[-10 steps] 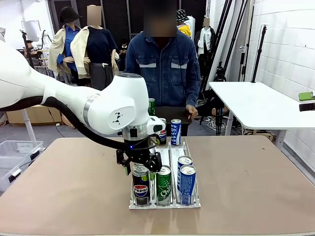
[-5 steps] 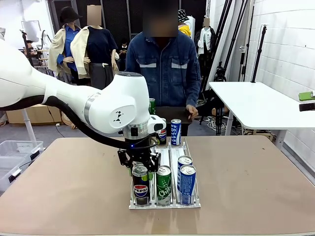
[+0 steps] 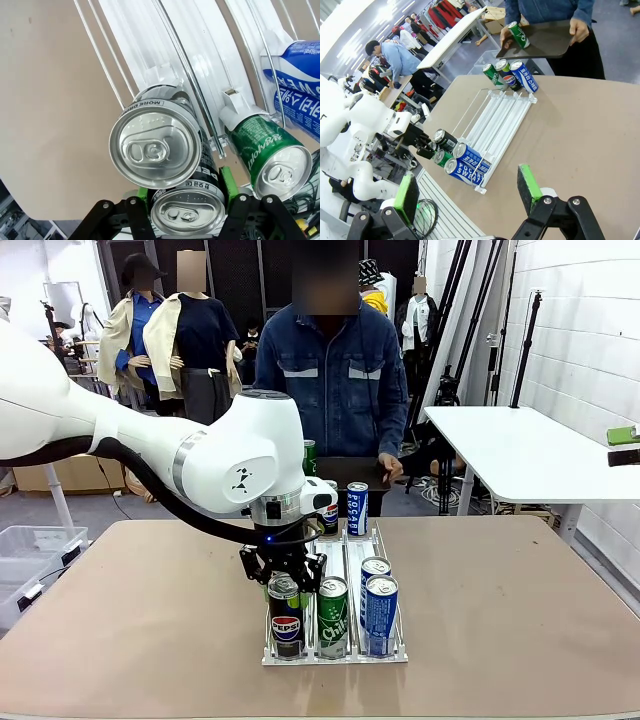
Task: Retrieve and hand over the desired beverage to the person.
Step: Pick up another can of the same type that the person held from the Automatic Can Dispenser.
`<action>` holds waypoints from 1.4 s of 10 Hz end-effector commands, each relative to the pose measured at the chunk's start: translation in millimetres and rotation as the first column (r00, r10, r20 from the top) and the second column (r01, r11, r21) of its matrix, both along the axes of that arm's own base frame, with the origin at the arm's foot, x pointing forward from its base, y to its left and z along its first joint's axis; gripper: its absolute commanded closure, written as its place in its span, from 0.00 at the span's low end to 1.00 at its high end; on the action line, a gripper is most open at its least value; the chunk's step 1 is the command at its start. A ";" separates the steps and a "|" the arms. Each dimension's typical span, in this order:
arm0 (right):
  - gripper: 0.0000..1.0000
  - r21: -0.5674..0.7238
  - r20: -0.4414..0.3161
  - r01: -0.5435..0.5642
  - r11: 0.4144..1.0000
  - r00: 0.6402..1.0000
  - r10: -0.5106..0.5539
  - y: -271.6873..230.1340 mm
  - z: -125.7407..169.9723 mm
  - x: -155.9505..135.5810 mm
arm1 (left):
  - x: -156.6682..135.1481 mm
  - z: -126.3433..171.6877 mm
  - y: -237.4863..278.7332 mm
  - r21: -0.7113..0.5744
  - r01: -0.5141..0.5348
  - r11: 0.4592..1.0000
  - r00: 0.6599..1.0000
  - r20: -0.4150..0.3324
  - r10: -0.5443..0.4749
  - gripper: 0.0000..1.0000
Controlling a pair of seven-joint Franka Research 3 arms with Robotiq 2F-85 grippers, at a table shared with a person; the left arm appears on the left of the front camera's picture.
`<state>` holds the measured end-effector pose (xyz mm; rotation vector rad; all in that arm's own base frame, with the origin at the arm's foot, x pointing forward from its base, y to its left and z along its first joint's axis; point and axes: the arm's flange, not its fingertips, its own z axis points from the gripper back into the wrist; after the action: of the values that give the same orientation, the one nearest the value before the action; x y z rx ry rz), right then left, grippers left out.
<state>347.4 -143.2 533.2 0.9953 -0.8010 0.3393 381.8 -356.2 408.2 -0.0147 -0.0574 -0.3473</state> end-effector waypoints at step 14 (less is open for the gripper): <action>0.00 0.020 0.017 -0.004 1.000 1.000 0.004 0.4 1.1 1.7 | -6.0 123.4 0.1 0.049 -0.007 0.999 0.997 0.077 0.003 1.00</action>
<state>347.5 -143.2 533.2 0.9954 -0.8009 0.3392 373.1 -356.9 502.7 0.0193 -0.0768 -0.3445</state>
